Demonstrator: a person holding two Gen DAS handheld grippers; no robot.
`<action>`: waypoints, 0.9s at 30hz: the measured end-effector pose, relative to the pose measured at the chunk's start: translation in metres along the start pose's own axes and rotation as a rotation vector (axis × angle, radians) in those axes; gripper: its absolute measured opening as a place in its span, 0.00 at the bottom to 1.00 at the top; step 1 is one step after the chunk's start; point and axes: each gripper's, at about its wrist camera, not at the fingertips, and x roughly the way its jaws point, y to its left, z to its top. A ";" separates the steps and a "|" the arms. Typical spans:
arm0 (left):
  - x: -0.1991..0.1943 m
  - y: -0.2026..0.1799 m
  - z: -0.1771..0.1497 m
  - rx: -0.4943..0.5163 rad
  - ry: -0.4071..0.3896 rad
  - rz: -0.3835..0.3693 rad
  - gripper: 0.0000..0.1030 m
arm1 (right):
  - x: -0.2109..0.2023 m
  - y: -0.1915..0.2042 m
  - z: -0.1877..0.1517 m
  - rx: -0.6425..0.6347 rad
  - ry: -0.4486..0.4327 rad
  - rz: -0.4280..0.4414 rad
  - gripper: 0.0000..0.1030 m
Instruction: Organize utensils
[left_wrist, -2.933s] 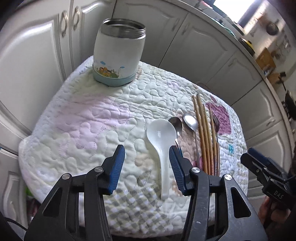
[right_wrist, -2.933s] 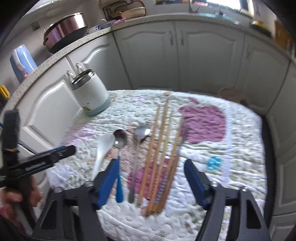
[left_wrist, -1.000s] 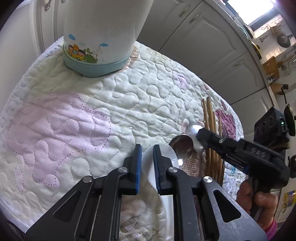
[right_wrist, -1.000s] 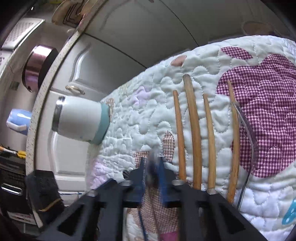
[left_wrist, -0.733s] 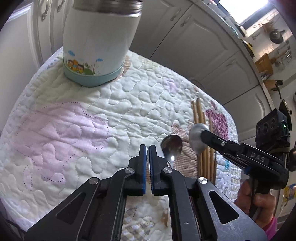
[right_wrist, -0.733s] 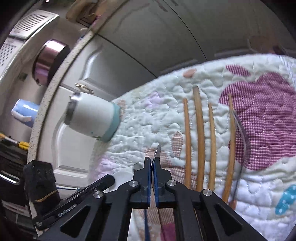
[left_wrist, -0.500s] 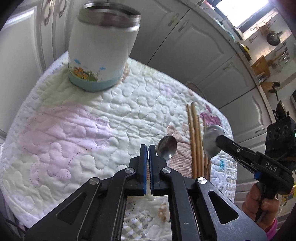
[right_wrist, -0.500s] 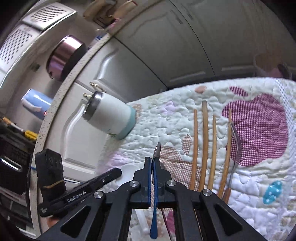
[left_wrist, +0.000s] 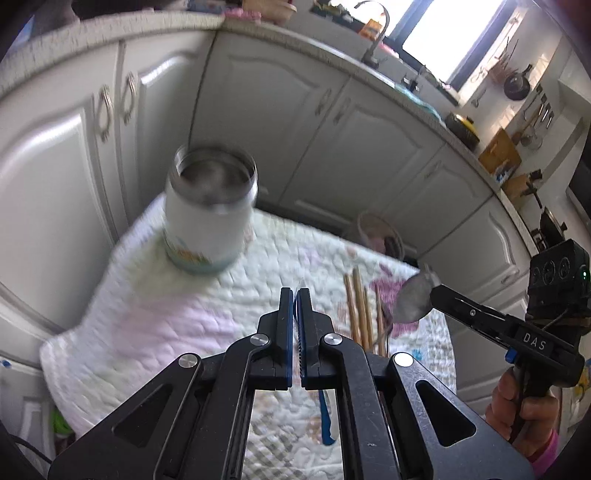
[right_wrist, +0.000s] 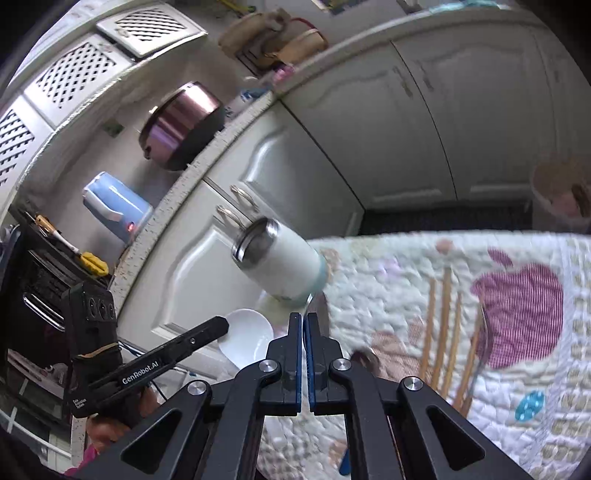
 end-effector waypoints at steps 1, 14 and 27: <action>-0.006 0.002 0.007 0.003 -0.017 0.006 0.01 | 0.000 0.007 0.006 -0.010 -0.008 0.006 0.01; -0.040 0.023 0.067 -0.009 -0.123 0.056 0.01 | 0.011 0.064 0.051 -0.103 -0.044 0.041 0.00; -0.043 0.059 0.060 -0.050 -0.118 0.108 0.01 | 0.123 0.043 -0.020 -0.209 0.346 -0.050 0.26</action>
